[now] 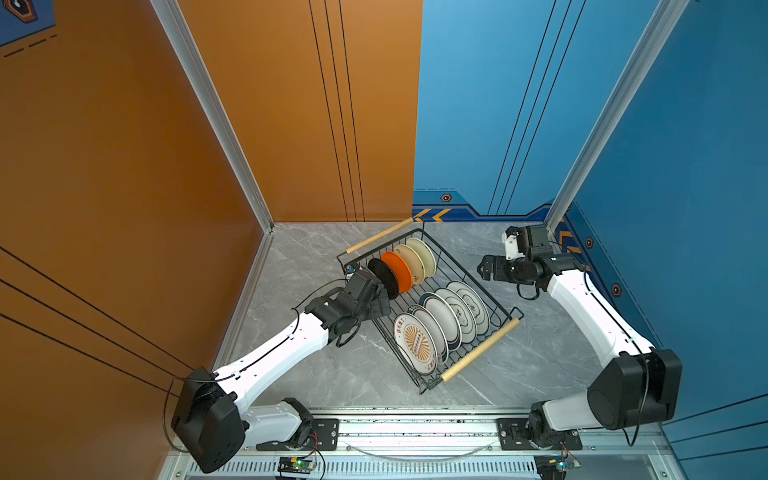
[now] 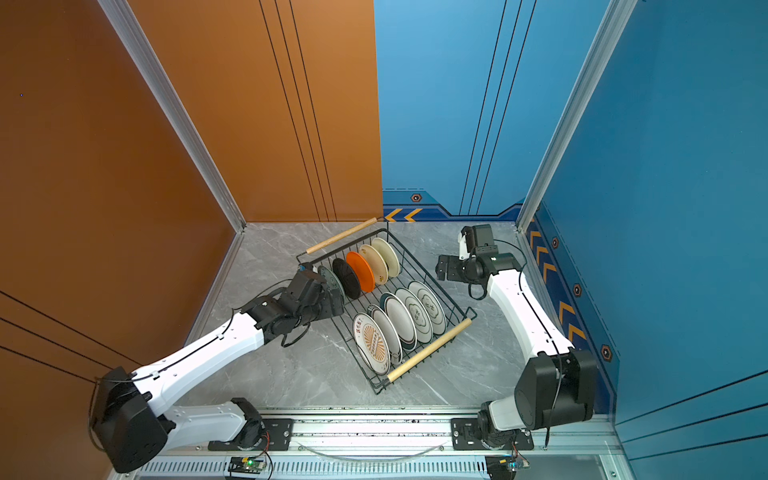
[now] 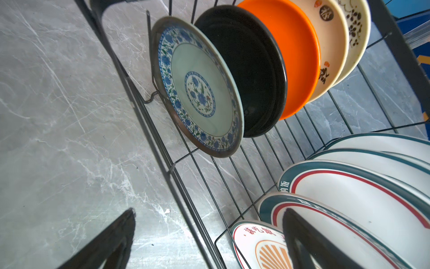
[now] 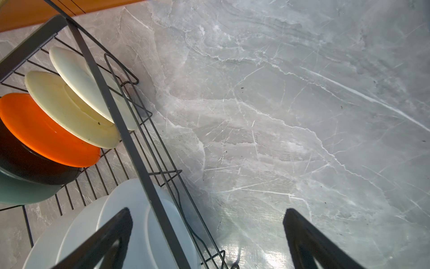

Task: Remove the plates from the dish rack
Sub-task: 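Raise both arms and reach both grippers over the dish rack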

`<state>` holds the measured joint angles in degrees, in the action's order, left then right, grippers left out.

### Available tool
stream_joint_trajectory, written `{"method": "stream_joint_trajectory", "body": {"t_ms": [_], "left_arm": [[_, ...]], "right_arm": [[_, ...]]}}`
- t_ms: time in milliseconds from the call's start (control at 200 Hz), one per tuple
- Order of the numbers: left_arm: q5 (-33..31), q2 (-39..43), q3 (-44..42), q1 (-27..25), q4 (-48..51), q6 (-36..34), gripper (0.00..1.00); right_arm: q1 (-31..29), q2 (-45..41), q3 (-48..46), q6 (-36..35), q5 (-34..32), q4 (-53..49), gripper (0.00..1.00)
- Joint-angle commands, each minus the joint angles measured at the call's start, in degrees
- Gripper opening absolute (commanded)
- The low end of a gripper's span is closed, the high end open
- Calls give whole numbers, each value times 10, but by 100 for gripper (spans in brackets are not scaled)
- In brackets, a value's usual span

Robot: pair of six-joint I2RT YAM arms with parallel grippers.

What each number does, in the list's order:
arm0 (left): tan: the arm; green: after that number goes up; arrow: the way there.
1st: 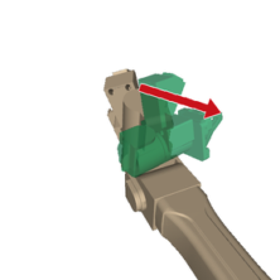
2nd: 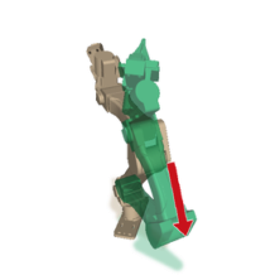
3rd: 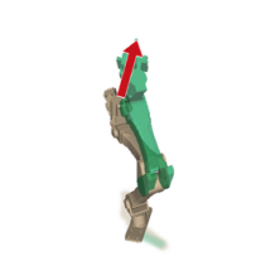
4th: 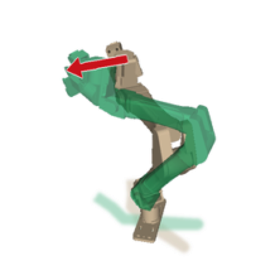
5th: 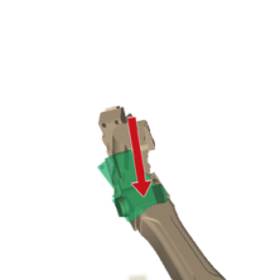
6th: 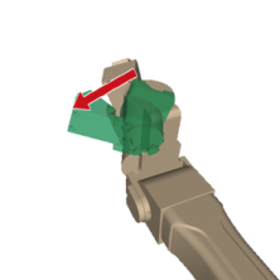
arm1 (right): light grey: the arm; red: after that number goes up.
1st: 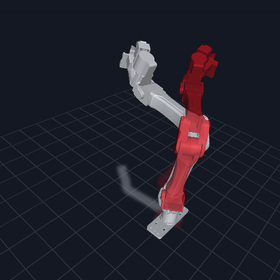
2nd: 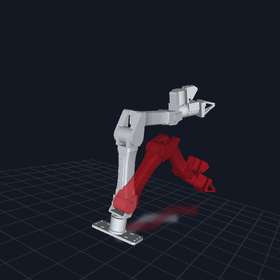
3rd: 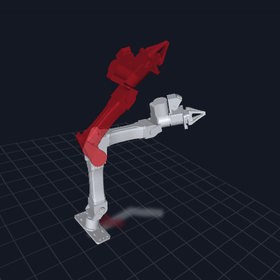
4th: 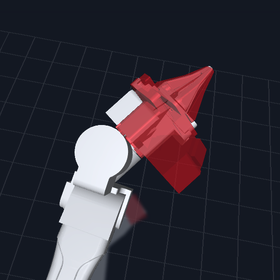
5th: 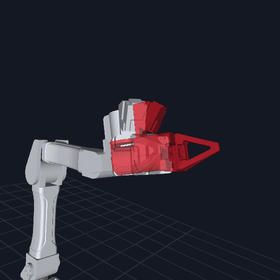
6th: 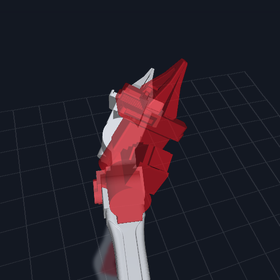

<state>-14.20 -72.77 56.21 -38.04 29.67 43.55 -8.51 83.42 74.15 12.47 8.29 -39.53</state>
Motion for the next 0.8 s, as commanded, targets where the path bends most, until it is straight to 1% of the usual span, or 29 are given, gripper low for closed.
{"method": "stream_joint_trajectory", "body": {"t_ms": [0, 155, 335, 441, 606, 696, 796], "left_arm": [[11, -27, 38, -18, 13, 9, 99], [19, -76, 83, -38, 13, 5, 99], [20, -124, 126, -55, 10, 0, 100], [23, -151, 152, -66, 9, -1, 100], [31, -194, 191, -82, 7, -6, 99], [33, -210, 209, -90, 3, -6, 100], [37, -229, 230, -96, 3, -7, 100]], "right_arm": [[-9, 24, 32, -8, 20, -24, 99], [-18, 60, 55, -9, 43, -25, 94], [-30, 92, 80, -20, 46, -26, 92], [-30, 109, 92, -25, 56, -26, 87], [-30, 141, 111, -31, 44, -29, 82], [-25, 160, 122, -32, 35, -33, 75], [-16, 177, 132, -35, 22, -39, 65]]}}
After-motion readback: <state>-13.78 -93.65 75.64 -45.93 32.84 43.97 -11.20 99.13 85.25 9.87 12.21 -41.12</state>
